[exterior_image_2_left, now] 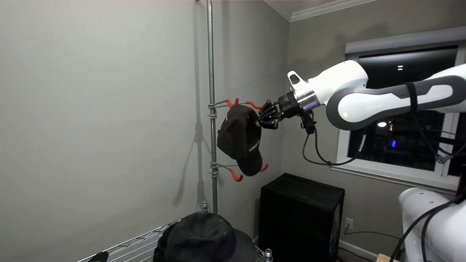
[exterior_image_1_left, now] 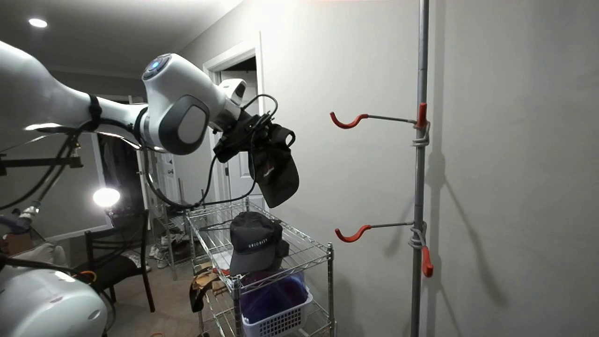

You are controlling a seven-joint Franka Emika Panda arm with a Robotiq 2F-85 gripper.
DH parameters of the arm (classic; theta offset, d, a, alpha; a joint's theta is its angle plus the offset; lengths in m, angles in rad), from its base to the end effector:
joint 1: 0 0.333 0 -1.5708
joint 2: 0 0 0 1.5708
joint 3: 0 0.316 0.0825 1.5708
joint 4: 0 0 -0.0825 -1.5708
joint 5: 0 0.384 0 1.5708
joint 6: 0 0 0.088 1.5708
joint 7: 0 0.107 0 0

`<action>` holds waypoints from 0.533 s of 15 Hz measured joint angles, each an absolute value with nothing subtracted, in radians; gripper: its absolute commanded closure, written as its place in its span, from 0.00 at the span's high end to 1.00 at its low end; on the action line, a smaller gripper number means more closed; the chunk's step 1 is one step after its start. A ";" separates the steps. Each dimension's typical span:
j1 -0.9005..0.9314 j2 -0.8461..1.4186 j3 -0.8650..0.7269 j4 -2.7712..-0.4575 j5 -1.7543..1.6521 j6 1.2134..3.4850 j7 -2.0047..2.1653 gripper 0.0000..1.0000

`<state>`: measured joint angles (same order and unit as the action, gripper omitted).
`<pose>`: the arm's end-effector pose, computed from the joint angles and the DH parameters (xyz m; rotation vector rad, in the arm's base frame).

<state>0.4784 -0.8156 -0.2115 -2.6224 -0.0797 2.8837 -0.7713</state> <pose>0.3516 0.0793 0.6200 2.2167 1.3259 1.5137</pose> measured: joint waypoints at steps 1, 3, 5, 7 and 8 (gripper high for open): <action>0.479 -0.809 -0.203 -2.629 -0.080 2.865 -0.771 0.01; 0.479 -0.789 -0.173 -2.639 -0.080 2.832 -0.770 0.01; 0.479 -0.761 -0.131 -2.644 -0.080 2.814 -0.756 0.01; 0.477 -0.737 -0.080 -2.647 -0.080 2.779 -0.728 0.01; 0.475 -0.732 -0.053 -2.647 -0.080 2.749 -0.711 0.01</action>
<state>0.4746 -0.7318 -0.0530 -2.6471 -0.0804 2.7493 -0.7110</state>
